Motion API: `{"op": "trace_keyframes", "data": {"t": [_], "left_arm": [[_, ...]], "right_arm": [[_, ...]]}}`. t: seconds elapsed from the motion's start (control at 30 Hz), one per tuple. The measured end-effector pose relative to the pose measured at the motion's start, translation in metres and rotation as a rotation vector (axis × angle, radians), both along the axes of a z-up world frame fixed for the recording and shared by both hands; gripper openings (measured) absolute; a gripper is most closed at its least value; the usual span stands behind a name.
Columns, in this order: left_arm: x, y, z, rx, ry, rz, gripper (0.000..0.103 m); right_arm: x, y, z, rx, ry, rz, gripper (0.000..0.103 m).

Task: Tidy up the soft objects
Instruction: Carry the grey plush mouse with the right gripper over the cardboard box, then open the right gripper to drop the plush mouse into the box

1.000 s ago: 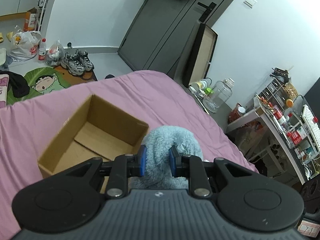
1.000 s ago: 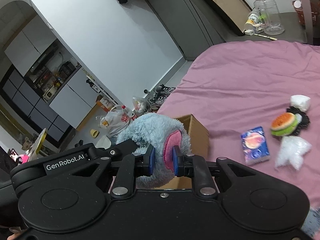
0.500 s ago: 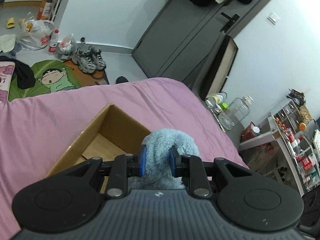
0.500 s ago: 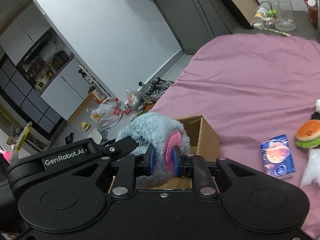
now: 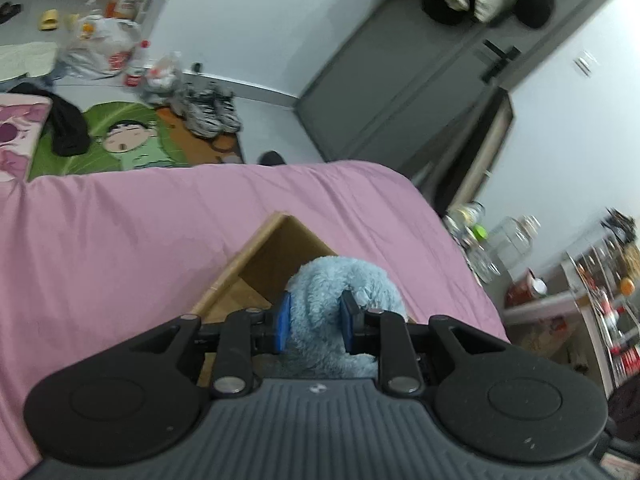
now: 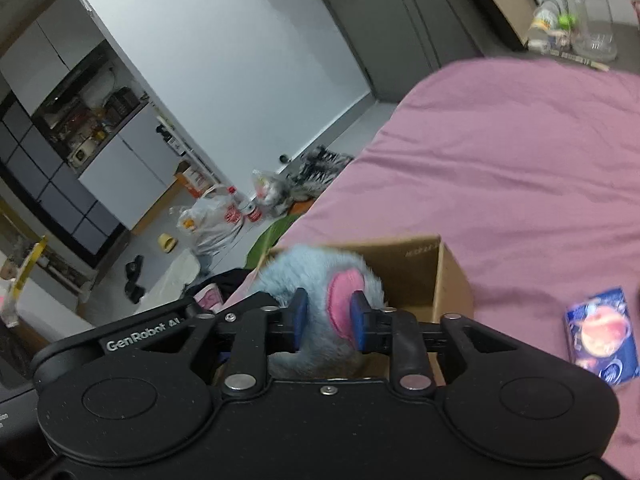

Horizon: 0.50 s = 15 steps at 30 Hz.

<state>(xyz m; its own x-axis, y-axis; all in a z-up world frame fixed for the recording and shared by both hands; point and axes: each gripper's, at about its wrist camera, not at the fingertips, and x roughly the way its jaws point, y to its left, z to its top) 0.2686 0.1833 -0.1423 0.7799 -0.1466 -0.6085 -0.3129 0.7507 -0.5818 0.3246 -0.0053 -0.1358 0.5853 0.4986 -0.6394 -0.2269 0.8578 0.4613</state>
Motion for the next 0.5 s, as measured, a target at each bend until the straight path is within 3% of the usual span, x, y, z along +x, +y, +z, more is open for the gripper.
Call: {"op": "trace_keyframes", "data": {"t": [0.07, 0.17, 0.33, 0.5], "left_arm": [[0.001, 0.004, -0.002, -0.002, 0.01, 0.021, 0.029], [0.002, 0.01, -0.003, -0.007, 0.057, 0.051, 0.045], [-0.007, 0.005, 0.013, 0.027, 0.052, 0.047, 0.071], [-0.017, -0.004, 0.032, 0.066, 0.04, 0.014, 0.077]], "right_arm": [[-0.003, -0.003, 0.003, 0.004, 0.007, -0.003, 0.052], [-0.009, -0.013, 0.009, 0.01, 0.013, -0.002, 0.054], [-0.024, -0.031, 0.025, -0.028, 0.021, -0.003, 0.059], [-0.048, -0.059, 0.044, -0.055, 0.016, -0.04, 0.065]]}}
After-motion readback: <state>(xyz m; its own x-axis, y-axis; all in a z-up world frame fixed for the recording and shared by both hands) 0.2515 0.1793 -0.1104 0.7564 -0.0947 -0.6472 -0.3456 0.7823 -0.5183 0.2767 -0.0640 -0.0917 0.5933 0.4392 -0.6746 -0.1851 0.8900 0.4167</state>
